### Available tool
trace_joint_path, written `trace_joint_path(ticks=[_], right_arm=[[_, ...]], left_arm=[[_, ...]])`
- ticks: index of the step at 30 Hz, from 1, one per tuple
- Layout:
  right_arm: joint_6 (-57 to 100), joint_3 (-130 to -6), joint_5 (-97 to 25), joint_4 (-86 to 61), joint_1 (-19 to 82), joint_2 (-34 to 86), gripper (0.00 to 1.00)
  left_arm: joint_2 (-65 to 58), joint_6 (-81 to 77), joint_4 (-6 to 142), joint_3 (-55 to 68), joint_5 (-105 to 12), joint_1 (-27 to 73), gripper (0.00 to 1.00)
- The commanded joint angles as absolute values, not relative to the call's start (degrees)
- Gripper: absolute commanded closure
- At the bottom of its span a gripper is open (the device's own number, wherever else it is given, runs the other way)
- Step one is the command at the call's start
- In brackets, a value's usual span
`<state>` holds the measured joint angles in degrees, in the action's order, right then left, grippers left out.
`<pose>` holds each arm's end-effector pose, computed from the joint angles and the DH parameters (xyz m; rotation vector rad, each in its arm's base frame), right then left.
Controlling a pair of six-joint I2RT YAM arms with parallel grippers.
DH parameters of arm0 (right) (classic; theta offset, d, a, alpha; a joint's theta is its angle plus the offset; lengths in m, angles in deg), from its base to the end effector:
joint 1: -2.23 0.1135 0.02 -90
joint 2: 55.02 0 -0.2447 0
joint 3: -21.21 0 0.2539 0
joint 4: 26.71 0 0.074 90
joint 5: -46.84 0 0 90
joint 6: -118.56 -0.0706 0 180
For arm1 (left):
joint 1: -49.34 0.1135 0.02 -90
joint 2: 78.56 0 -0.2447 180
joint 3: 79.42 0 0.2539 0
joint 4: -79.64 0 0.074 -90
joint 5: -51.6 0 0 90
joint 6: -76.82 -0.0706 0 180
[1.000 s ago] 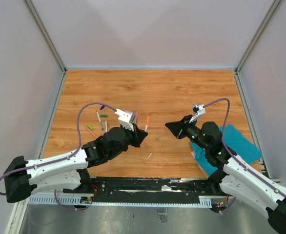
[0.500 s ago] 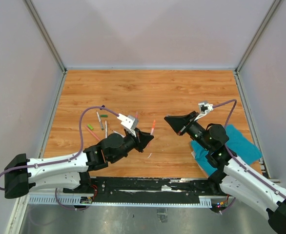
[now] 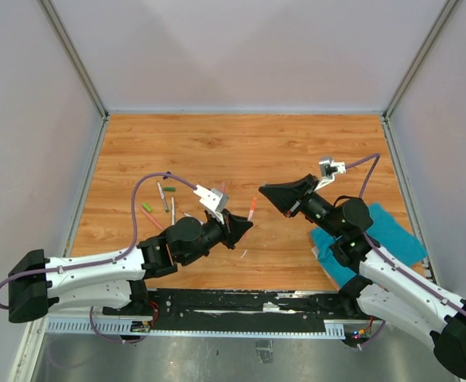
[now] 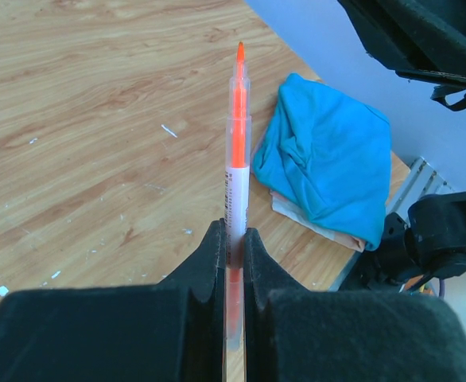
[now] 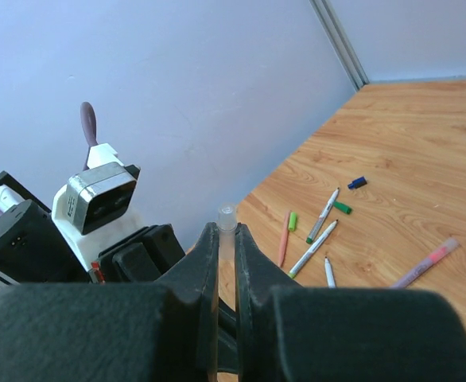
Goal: Insert the pens into the pen caps
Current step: Pick up the pen cap from the center of the board.
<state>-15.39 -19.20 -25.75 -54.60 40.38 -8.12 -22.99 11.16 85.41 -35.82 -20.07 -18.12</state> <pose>0.1731 0.1628 0.3151 -0.2279 1.3263 1.4157 0.1241 -0.2411 0.2474 0.4060 1.7145 -0.9278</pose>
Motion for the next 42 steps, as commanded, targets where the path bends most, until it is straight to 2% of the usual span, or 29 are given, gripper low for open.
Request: trace_joint_path(ticks=[1,9,28,42], right_arm=[[-16.2,-20.5,-25.7,-58.9,39.7,-8.5,1.00],[-20.6,-18.6,-24.9,-67.1,39.7,-7.0,0.99],[-22.8,-17.0,-23.4,-74.5,41.0,-3.1,0.99],[-16.7,-17.2,-29.0,-56.8,41.7,-10.0,0.99]], left_arm=[[-22.2,11.1,84.4,-32.5,-16.1,-20.1,1.00],[-22.1,10.0,83.7,-31.7,-11.3,-23.1,1.00],[-21.8,7.8,85.2,-31.9,-12.5,-24.6,0.99],[-23.2,7.5,85.2,-32.5,-11.1,-24.6,1.00]])
